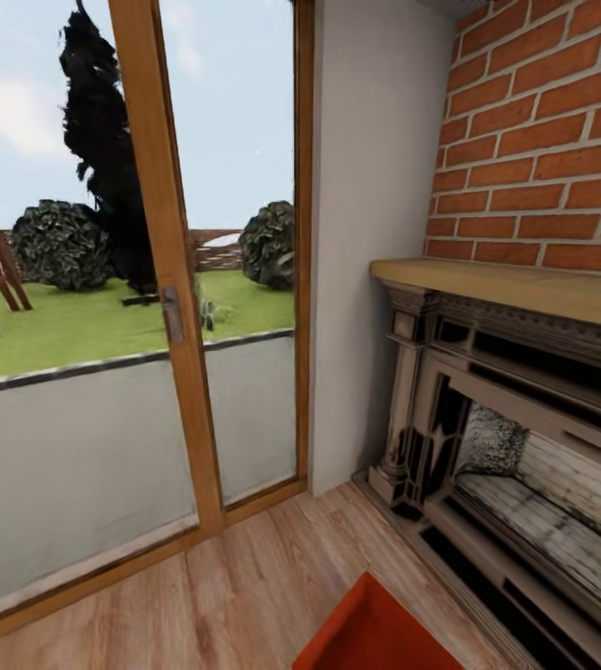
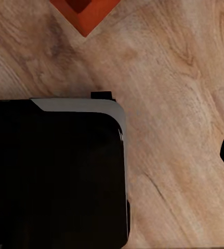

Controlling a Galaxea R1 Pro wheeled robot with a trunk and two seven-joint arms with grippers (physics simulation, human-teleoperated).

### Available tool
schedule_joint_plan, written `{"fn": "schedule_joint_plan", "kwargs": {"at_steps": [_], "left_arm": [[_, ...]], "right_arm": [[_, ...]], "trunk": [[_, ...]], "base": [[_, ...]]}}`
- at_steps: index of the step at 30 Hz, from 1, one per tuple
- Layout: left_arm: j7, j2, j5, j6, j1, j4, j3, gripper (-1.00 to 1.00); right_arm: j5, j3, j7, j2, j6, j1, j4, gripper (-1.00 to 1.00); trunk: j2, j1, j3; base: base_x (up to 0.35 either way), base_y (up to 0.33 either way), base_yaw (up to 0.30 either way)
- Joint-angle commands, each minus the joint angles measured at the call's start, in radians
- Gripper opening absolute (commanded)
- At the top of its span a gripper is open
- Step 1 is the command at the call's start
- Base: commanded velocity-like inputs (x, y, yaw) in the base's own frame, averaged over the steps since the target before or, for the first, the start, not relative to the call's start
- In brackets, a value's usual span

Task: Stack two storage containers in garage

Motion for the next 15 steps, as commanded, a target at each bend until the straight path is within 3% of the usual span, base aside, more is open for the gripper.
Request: {"fn": "schedule_joint_plan", "kwargs": {"at_steps": [1, 15], "left_arm": [[0.002, 0.0, 0.003, -0.003, 0.0, 0.0, 0.003, 1.0], [0.002, 0.0, 0.003, -0.003, 0.0, 0.0, 0.003, 1.0]], "right_arm": [[-0.01, 0.009, -0.001, 0.0, -0.006, -0.002, 0.003, 1.0], [-0.01, 0.009, -0.002, 0.0, -0.006, -0.002, 0.003, 1.0]], "trunk": [[-0.001, 0.0, -0.001], [-0.001, 0.0, -0.001]], "base": [[0.095, 0.337, -0.235], [0.095, 0.337, -0.239]]}}
